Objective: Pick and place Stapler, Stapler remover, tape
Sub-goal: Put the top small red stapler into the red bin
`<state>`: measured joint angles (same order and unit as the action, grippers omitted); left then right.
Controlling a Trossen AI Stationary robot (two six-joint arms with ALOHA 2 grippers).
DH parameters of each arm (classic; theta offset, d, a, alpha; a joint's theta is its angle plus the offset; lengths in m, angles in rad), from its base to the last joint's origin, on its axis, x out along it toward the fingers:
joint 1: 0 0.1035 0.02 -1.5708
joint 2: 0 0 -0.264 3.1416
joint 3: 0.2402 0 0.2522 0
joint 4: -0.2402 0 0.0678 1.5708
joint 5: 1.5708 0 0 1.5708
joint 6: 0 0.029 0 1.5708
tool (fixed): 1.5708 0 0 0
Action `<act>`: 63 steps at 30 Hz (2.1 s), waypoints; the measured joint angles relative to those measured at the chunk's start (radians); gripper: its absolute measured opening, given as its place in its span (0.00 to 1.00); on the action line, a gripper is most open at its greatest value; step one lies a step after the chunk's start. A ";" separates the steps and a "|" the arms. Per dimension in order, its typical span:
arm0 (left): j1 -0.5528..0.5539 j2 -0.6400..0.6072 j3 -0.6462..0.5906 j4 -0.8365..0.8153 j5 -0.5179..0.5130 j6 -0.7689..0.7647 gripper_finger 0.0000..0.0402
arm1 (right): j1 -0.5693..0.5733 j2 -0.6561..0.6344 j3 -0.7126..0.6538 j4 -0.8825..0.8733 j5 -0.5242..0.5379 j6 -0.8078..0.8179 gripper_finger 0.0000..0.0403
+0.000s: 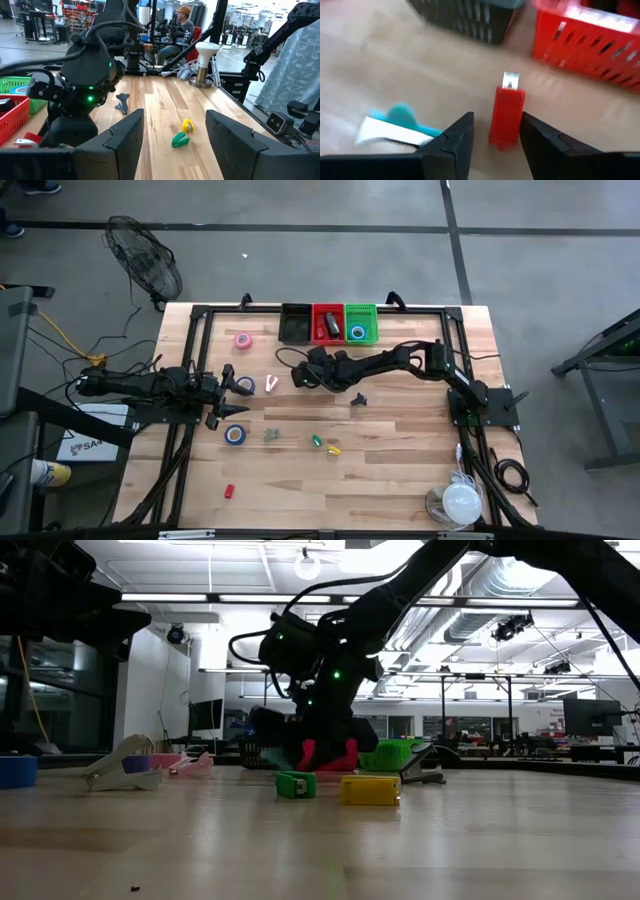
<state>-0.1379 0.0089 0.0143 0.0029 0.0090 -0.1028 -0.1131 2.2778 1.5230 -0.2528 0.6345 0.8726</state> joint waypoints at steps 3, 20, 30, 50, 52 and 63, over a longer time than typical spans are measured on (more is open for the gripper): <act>0.000 0.000 0.000 0.000 0.000 0.000 0.52 | -0.004 0.001 0.000 -0.001 -0.009 -0.002 0.31; 0.000 0.000 0.000 0.000 0.000 0.000 0.52 | -0.002 0.000 0.001 -0.003 -0.022 -0.022 0.15; 0.000 0.000 0.000 0.000 0.000 0.000 0.52 | 0.018 -0.059 0.001 -0.034 -0.102 -0.045 0.15; 0.000 0.000 0.000 0.000 0.000 0.000 0.52 | -0.082 -0.157 0.001 -0.078 -0.036 -0.130 0.15; 0.000 0.000 0.000 0.000 0.000 0.000 0.52 | -0.099 -0.157 0.001 -0.079 -0.043 -0.133 0.16; 0.000 0.000 0.000 0.000 0.000 0.000 0.52 | -0.166 -0.157 0.001 -0.079 -0.044 -0.141 0.17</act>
<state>-0.1379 0.0086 0.0143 0.0032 0.0090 -0.1025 -0.2790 2.1204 1.5242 -0.3321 0.5907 0.7319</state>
